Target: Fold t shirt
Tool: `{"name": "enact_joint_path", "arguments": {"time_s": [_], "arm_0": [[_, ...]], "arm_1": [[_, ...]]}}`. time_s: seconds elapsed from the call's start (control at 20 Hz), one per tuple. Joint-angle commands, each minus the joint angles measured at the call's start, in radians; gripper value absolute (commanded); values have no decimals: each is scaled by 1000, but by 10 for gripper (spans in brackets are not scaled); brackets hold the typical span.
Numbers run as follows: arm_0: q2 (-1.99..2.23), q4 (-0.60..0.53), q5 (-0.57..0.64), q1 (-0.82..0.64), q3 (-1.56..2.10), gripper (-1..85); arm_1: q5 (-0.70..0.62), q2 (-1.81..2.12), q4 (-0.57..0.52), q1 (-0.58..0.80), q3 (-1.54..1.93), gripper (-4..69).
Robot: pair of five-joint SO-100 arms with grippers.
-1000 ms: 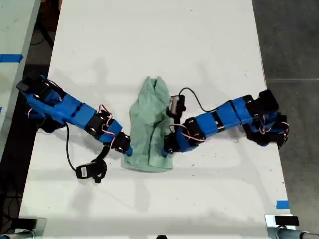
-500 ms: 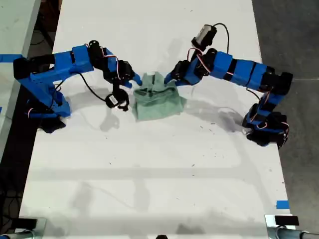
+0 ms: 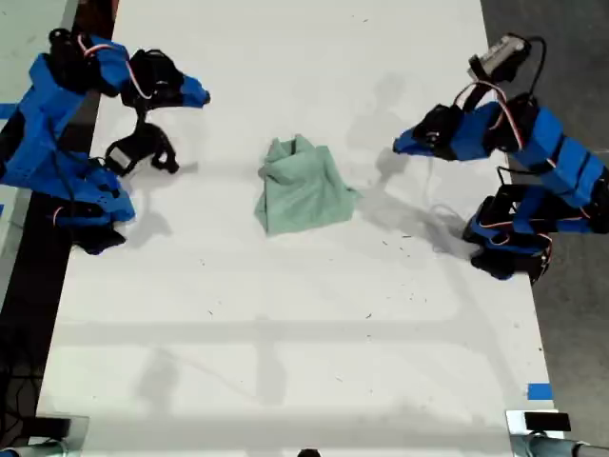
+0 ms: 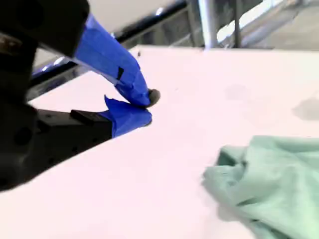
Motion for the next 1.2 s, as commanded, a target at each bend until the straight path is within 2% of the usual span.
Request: {"name": "enact_joint_path", "arguments": {"time_s": [0.0, 0.1, 0.15, 0.2, 0.25, 0.3, 0.35, 0.45, 0.7, 1.15], "arm_0": [[523, -359, -114, 359, 537, -2], [793, -627, -130, 480, 1000, -2], [882, -689, -130, 479, 1177, -2], [968, -699, -127, 456, 1313, -2], [1072, -658, -100, 428, 1405, -2], [1103, -595, -87, 391, 1456, -2], [1098, -584, -57, 354, 1505, -2], [1098, -589, -63, 373, 1519, -2], [1100, -552, -100, 379, 1523, -2], [1100, -545, -103, 364, 1523, -2]], "arm_1": [[95, 531, -187, -264, 474, -10], [129, 792, -219, -344, 795, -10], [129, 788, -213, -365, 868, -11], [117, 785, -236, -387, 950, -11], [86, 785, -265, -400, 1015, -11], [72, 785, -252, -402, 1066, -11], [87, 787, -219, -388, 1118, -12], [118, 787, -178, -362, 1140, -12], [175, 787, -155, -379, 1143, -12], [176, 787, -146, -393, 1135, -12]]}}
